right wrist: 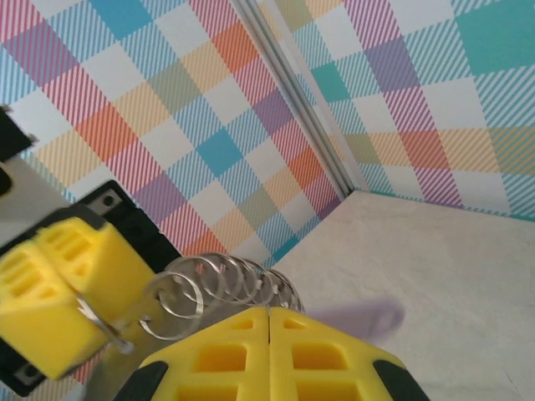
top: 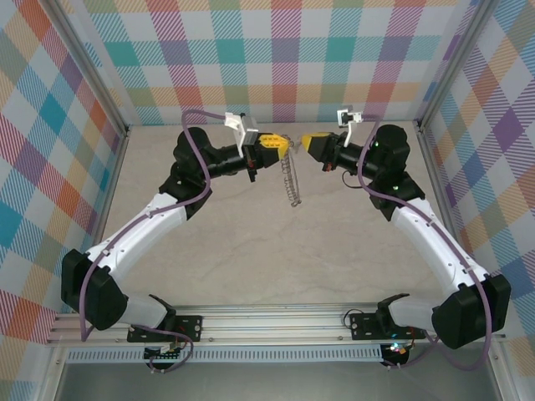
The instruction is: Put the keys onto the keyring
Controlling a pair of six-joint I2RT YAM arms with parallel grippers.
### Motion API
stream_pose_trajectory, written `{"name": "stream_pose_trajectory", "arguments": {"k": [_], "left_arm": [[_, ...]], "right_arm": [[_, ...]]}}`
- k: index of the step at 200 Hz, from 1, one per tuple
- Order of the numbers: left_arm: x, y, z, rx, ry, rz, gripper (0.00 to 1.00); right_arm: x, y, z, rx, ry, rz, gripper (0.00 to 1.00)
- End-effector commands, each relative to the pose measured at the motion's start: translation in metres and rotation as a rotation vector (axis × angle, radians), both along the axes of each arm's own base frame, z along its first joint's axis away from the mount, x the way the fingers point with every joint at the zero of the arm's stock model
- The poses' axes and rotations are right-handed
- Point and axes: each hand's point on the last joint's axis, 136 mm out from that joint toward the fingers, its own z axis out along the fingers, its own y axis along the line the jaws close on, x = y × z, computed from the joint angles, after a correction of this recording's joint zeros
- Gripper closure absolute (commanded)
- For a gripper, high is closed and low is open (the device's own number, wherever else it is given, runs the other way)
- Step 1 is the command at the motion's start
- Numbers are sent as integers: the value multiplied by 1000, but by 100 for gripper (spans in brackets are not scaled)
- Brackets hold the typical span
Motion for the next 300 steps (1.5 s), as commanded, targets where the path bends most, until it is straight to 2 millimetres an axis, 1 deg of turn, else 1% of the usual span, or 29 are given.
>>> {"name": "stream_pose_trajectory", "arguments": {"k": [1, 37, 102, 145, 180, 208, 300], "left_arm": [[-18, 6, 28, -62, -90, -25, 100], [-14, 6, 25, -57, -79, -7, 100], [-6, 4, 17, -35, -47, 13, 100], [-3, 3, 12, -22, -33, 18, 100], [-4, 1, 10, -16, -23, 6, 100], [-6, -1, 8, -6, -15, -16, 100], [-12, -8, 3, 13, 11, -76, 100]], "right_arm": [[0, -1, 3, -16, -26, 2, 100], [-7, -3, 11, -5, -41, 8, 100], [-29, -4, 30, 31, -94, 63, 100], [-44, -3, 33, 30, -141, 113, 100], [-52, 1, 35, 34, -170, 168, 100], [-53, 3, 36, 27, -184, 187, 100], [-45, 7, 37, 23, -196, 190, 100]]}}
